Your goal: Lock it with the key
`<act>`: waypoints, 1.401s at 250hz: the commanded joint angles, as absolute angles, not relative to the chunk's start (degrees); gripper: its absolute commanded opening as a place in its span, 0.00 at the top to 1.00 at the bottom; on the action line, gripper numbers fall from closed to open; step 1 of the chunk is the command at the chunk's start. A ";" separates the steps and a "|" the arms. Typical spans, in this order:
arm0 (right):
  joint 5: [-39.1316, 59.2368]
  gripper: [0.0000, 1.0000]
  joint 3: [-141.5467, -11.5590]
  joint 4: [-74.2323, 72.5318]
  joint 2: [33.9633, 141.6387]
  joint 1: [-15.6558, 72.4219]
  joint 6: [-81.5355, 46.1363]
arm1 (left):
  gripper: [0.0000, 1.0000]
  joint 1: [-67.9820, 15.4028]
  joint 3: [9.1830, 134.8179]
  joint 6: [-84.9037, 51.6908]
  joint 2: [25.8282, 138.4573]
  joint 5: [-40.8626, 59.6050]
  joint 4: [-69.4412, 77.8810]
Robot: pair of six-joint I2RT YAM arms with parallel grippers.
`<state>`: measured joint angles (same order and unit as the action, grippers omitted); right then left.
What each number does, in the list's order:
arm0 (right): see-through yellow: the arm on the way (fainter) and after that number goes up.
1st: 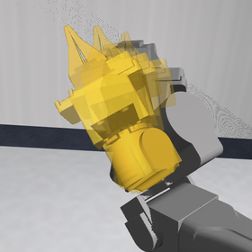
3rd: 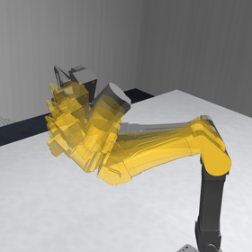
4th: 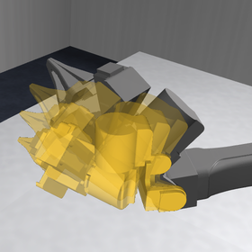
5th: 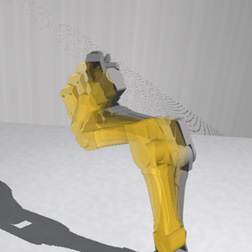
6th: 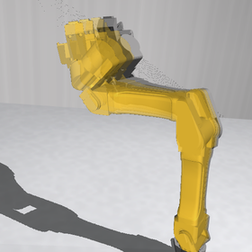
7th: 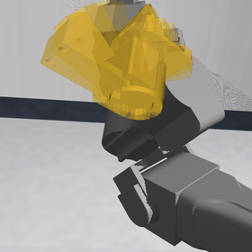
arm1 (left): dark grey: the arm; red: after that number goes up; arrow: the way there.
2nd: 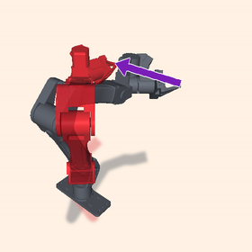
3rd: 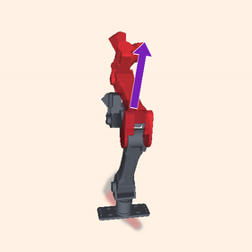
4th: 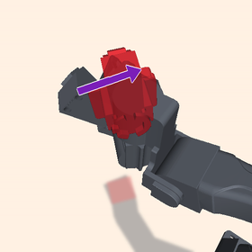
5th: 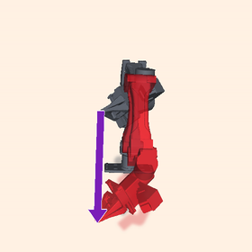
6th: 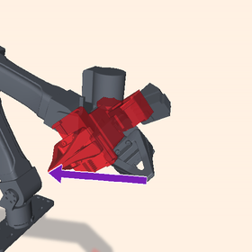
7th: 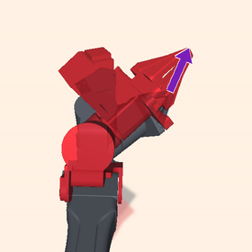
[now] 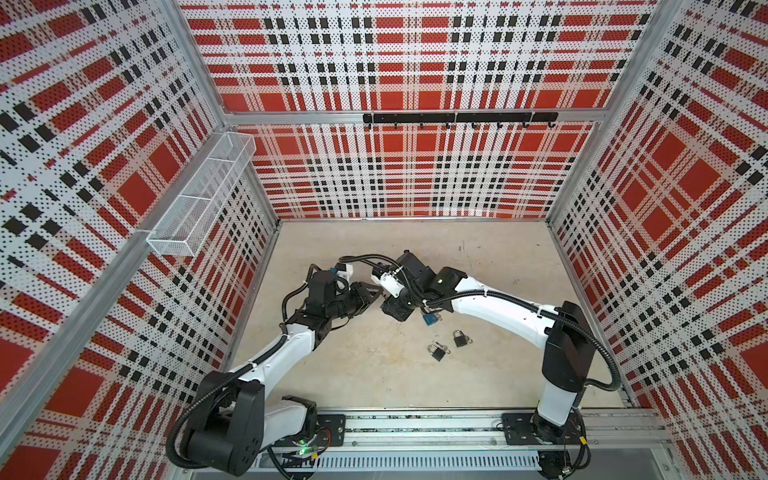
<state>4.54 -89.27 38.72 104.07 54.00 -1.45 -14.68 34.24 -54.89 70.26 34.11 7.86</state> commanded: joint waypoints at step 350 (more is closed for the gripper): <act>-0.38 0.77 -94.05 38.58 104.58 56.93 2.81 | 0.74 -16.76 38.07 -55.54 74.57 34.46 8.47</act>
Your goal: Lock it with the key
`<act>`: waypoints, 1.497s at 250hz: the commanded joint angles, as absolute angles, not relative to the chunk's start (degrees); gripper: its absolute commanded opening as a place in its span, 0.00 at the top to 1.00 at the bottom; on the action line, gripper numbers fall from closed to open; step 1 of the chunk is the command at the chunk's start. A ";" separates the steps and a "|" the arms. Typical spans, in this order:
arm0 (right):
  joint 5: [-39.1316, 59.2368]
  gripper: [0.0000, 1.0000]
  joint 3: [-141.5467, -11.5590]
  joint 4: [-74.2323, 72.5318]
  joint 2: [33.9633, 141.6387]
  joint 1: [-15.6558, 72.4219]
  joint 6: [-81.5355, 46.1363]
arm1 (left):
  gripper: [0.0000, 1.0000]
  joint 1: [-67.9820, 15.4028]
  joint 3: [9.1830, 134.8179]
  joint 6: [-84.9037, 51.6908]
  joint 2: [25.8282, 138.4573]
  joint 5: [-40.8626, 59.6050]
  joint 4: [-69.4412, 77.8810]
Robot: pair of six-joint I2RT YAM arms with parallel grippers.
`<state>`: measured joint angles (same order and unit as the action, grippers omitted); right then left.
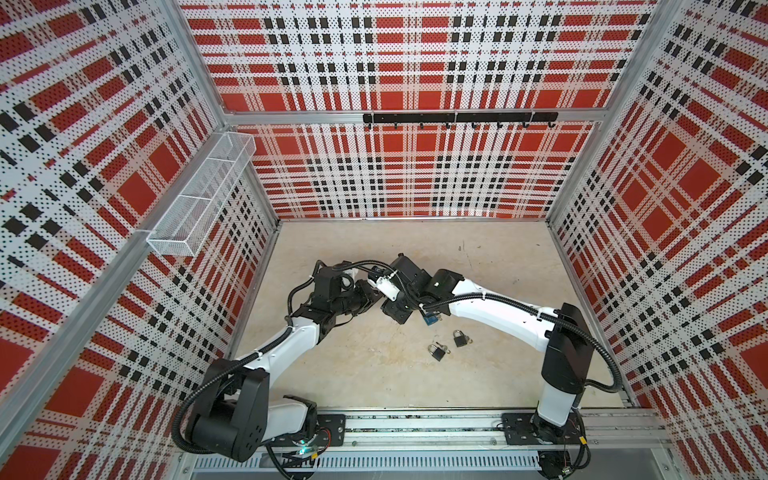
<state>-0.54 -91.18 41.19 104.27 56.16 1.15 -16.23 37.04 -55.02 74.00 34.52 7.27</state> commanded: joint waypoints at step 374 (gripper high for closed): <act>29.65 0.42 -66.35 7.63 80.72 40.77 -7.78 | 1.00 -25.98 45.26 -72.71 67.71 15.22 15.98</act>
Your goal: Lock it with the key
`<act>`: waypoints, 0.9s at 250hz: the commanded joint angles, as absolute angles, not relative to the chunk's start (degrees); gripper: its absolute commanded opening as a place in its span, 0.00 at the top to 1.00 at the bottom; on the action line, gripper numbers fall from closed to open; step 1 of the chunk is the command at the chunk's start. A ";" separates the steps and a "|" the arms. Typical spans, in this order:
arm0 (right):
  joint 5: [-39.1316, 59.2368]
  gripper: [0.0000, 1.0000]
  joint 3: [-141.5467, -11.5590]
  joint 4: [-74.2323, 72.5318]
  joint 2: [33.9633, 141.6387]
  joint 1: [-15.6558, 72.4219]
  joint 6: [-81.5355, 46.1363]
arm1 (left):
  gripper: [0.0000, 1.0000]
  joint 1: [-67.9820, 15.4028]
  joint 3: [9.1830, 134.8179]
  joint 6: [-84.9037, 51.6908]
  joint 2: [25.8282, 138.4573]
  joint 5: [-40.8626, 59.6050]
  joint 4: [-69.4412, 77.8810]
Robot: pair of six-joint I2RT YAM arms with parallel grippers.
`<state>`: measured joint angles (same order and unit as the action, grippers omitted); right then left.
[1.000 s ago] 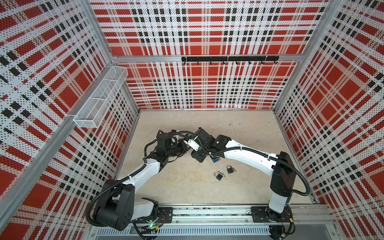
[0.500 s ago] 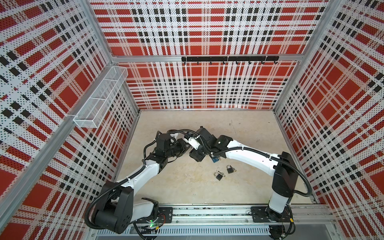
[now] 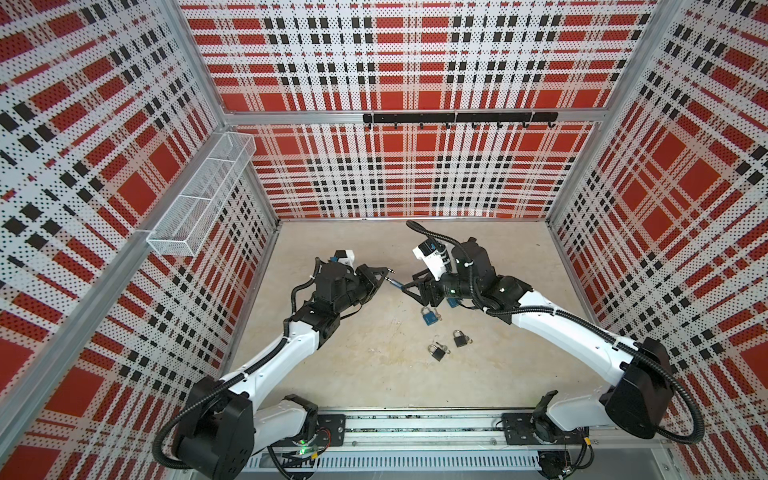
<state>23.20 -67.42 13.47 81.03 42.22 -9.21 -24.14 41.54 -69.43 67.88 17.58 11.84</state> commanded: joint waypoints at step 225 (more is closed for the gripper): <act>26.60 0.47 -65.90 8.26 82.21 38.52 -3.52 | 1.00 -29.58 49.28 -75.12 69.17 15.27 17.14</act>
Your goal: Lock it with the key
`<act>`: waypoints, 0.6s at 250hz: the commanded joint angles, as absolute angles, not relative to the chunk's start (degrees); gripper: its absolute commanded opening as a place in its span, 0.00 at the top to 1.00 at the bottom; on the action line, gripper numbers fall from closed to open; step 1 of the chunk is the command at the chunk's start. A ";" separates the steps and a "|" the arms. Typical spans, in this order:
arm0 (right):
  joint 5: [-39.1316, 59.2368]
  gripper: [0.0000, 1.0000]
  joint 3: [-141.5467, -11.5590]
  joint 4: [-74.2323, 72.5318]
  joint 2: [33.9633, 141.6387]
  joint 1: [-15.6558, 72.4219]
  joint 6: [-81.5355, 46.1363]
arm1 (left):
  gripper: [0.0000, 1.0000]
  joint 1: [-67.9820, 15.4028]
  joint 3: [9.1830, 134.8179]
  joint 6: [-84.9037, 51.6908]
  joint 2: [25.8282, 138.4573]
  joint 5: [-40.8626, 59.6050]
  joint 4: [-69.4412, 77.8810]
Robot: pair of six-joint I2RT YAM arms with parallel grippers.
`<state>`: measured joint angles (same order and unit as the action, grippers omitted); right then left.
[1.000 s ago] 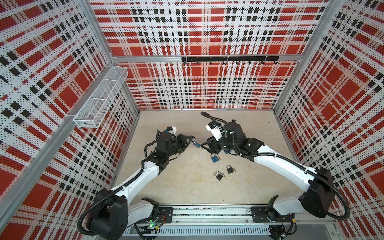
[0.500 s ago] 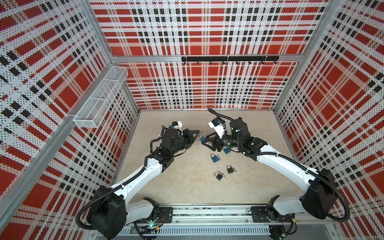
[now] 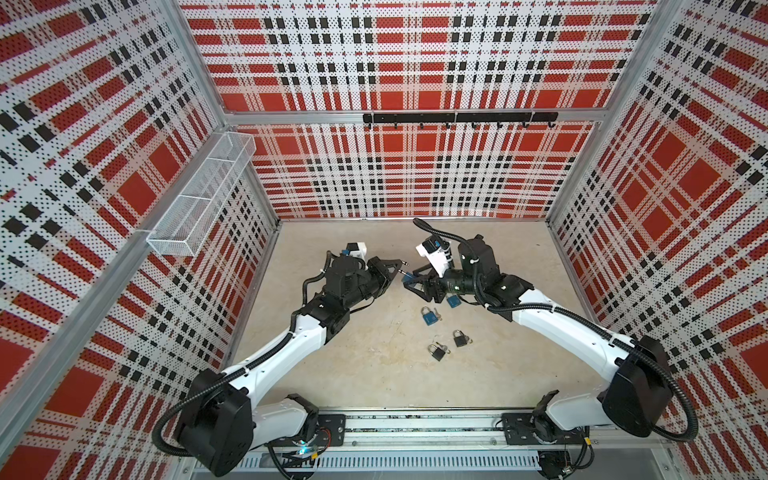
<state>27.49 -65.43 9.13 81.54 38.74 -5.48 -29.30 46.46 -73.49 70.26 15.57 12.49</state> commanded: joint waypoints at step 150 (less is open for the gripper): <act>27.29 0.68 -66.98 6.37 84.50 38.46 -4.13 | 1.00 -30.14 49.09 -77.38 68.90 15.21 18.74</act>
